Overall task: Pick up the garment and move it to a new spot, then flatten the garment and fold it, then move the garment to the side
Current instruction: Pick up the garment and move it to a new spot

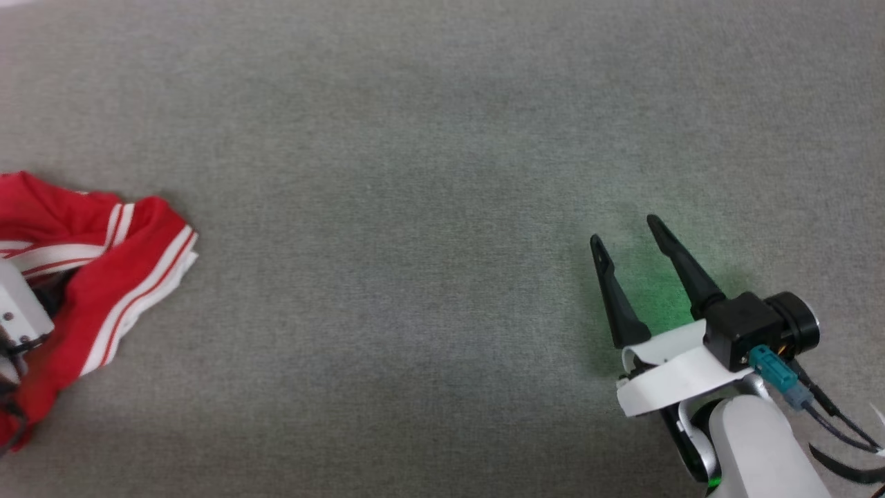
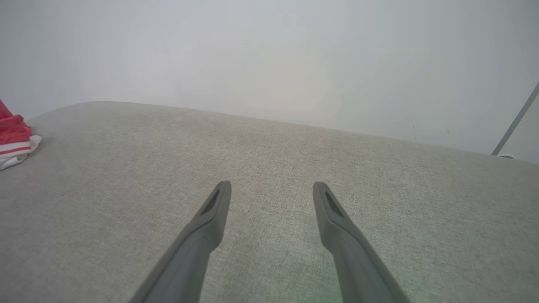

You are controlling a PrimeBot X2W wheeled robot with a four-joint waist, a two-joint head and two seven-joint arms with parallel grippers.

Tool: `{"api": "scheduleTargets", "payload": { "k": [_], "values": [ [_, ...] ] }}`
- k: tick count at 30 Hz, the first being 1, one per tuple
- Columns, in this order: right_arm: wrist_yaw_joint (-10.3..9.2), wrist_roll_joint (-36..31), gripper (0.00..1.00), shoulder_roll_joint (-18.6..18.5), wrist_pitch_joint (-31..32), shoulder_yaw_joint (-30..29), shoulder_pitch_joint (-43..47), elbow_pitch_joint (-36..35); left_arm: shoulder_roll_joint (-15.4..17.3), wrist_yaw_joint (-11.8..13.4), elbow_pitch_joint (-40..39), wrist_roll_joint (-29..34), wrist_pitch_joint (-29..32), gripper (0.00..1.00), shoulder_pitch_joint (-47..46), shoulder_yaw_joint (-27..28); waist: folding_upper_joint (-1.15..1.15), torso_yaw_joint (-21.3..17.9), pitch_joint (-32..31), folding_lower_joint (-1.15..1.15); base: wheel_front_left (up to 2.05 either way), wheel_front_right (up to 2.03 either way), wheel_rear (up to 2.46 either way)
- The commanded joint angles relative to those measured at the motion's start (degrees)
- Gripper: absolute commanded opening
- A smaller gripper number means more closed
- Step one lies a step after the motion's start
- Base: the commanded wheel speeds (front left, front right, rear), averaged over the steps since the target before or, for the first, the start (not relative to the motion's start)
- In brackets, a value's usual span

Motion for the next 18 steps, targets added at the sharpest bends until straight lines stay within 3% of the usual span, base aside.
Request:
{"api": "scheduleTargets", "payload": {
  "k": [1, 4, 5, 6, 12, 18],
  "values": [
    [-0.08, -0.27, 1.00, 0.15, -0.06, 0.06, -0.95, -0.32, -2.79, 0.26, 1.34, -0.23, 0.99, 1.00, 1.70, -1.74, 0.00, -1.30, 1.34, 0.00, 0.00, 0.00, 0.00],
    [-0.08, -0.41, 1.00, 0.16, -0.06, 0.01, -1.07, -0.55, -3.40, 0.26, 1.27, -1.20, 0.46, 1.00, 1.77, -4.05, 0.00, -0.89, 0.79, 0.00, 0.00, 0.00, 0.00],
    [-0.08, -0.44, 1.00, 0.15, -0.06, 0.18, -1.10, -0.59, -3.55, 0.24, 0.59, -1.47, -0.03, 0.40, 1.87, -4.95, 0.00, -0.69, 0.44, 0.00, 0.00, 0.00, 0.00],
    [-0.08, -0.40, 1.00, 0.16, -0.06, 0.42, -1.11, -0.54, -3.49, 0.23, 0.07, -2.13, -0.78, 0.03, 1.99, -5.42, 0.00, -0.47, 0.05, 0.00, 0.00, 0.00, 0.00],
    [-0.08, 0.27, 1.00, 0.14, -0.06, 0.56, -0.10, 0.60, -0.26, 0.04, -1.17, -1.96, -11.83, 0.00, 0.82, -7.48, 0.00, 0.84, -3.82, 0.00, 0.00, 0.00, 0.00],
    [-0.08, 1.38, 1.00, 0.13, -0.06, 0.03, 2.39, 1.76, 0.39, 0.05, -6.15, -3.00, -20.54, 0.00, -0.75, -10.48, 0.00, 2.14, -9.47, 0.00, 0.00, 0.00, 0.00]
  ]
}}
